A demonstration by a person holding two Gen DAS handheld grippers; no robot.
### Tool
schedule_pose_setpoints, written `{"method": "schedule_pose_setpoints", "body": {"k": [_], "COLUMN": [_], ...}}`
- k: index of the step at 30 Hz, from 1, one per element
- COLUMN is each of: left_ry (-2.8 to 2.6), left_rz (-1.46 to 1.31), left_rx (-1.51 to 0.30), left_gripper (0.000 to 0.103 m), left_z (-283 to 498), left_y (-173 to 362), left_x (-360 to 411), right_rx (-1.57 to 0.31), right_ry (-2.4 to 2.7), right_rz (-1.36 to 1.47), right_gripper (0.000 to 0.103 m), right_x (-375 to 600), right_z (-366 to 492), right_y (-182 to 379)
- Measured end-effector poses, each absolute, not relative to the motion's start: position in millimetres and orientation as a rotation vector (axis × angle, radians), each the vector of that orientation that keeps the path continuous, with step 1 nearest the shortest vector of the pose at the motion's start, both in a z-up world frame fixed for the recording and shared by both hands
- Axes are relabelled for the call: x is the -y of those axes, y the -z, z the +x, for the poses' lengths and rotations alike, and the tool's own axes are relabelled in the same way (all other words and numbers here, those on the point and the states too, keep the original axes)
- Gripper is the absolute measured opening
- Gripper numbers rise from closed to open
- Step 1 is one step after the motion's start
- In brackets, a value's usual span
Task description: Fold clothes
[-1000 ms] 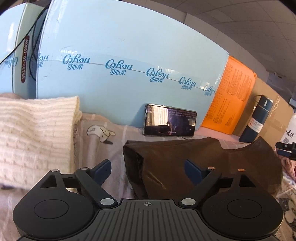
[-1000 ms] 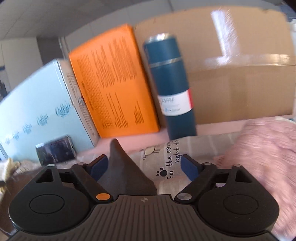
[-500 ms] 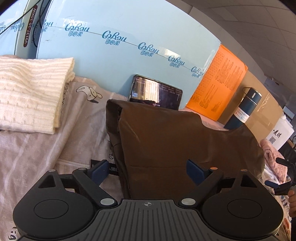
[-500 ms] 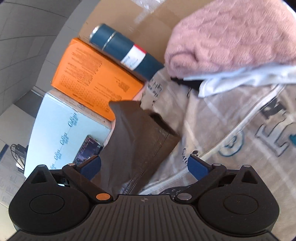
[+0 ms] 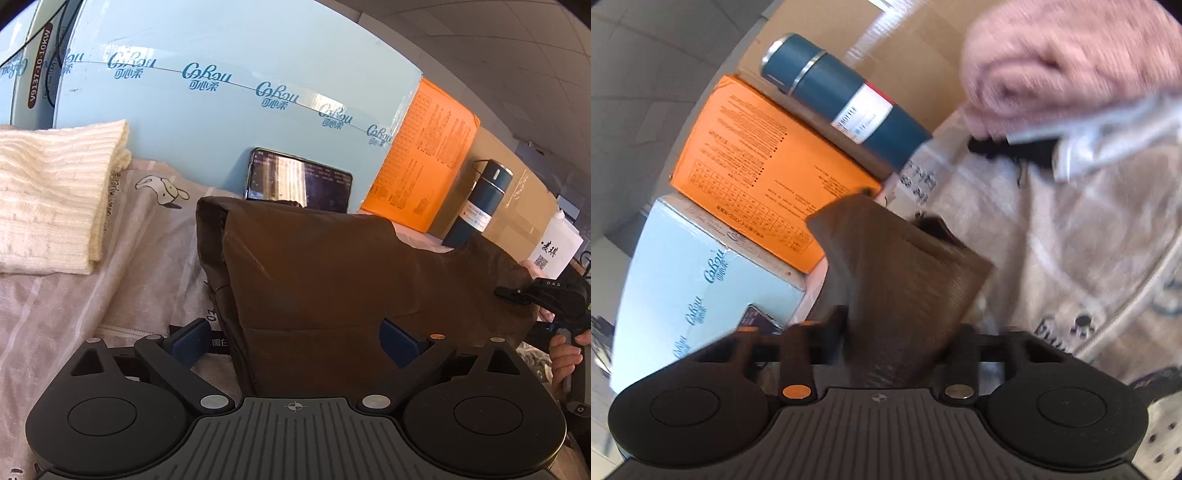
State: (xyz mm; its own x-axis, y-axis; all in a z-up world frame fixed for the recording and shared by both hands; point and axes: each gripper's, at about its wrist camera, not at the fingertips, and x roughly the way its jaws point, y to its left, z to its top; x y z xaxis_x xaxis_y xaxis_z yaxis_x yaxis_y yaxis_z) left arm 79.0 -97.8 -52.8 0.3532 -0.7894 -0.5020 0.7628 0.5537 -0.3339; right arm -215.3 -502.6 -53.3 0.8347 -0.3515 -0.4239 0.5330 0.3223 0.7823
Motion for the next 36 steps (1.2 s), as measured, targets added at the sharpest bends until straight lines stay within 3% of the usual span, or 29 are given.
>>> {"method": "schedule_pose_setpoints", "body": {"k": [3,6,13,22,26,29,30,34,36], "left_ry": [1.007,1.012,1.111,1.419,1.240,1.055,1.012,0.952,0.970], "left_rz": [-0.045,-0.055,-0.003,0.090,0.168,0.257,0.267,0.293,0.331], "left_rx": [-0.670,-0.670,-0.652,-0.574,-0.412,-0.310,-0.293,-0.296,-0.288], "left_gripper": [0.100,0.100,0.100,0.100,0.100,0.100,0.100,0.100,0.100], "left_z": [78.5,78.9,67.9,26.8,19.9,24.9,29.4,51.3,58.8], "left_y": [52.3,52.0,49.6,40.5,25.5,19.0,18.4,21.3,27.3], "left_x": [97.3,95.8,98.4,108.2,110.7,123.1,126.9,154.0,170.6], "right_rx": [-0.167,-0.141,-0.096,-0.057,-0.022,0.028,0.044,0.113,0.127], "right_ry": [0.575,0.544,0.416,0.708,0.735,0.763,0.762,0.752,0.774], "right_rz": [1.057,1.042,1.168,1.094,1.103,1.086,1.090,1.118,1.103], "right_gripper": [0.009,0.007,0.005,0.006,0.019,0.055,0.061,0.063,0.042], "right_x": [496.9,485.8,451.3,437.0,437.9,432.7,432.7,436.6,436.3], "right_z": [-220.6,-228.8,-280.7,-361.5,-374.1,-376.7,-377.1,-379.6,-380.2], "right_y": [51.1,40.1,28.2,32.6,43.3,43.2,42.9,43.0,42.2]}}
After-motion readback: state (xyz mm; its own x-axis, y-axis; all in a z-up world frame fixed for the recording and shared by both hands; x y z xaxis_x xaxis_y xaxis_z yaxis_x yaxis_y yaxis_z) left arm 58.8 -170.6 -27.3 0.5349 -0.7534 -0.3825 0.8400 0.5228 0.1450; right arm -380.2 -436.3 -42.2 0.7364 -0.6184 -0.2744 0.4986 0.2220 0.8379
